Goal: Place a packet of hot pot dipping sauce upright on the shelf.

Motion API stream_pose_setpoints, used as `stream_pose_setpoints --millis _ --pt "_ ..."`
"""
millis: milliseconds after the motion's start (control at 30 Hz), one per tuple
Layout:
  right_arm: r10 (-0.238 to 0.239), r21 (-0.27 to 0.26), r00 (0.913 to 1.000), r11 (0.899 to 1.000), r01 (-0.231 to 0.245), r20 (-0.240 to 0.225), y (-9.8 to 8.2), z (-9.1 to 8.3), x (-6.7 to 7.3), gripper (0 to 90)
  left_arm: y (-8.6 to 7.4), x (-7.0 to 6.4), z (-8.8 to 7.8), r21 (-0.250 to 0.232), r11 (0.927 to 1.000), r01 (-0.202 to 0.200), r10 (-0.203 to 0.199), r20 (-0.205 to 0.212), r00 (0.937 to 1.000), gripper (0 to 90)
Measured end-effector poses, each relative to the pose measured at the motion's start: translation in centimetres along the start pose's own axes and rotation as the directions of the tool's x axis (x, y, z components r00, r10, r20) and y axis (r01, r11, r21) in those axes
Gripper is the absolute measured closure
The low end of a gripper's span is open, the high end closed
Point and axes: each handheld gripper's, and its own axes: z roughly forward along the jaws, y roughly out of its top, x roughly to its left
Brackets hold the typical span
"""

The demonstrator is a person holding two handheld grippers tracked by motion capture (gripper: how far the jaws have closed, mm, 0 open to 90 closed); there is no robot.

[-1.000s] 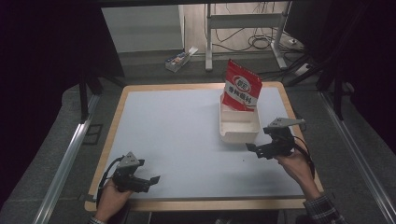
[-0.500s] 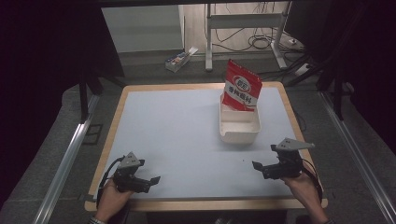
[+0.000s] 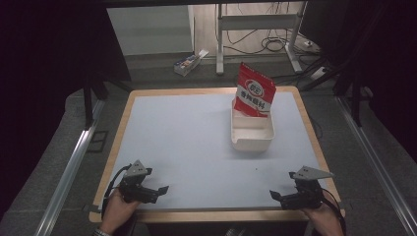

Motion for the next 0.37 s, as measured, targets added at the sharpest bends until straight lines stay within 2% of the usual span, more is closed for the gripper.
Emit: stream_pose_setpoints --millis 267,367 --pt "-0.011 0.082 0.9999 0.997 0.011 -0.003 -0.86 0.51 0.1 0.1 0.04 -0.03 0.04 0.001 1.0 -0.002 0.002 0.001 1.0 3.7" --pt "-0.004 0.088 1.0 0.996 0.004 -0.007 -0.92 0.55 0.01 0.0 0.1 -0.02 0.11 0.006 1.0 -0.006 0.006 0.003 1.0 3.7"
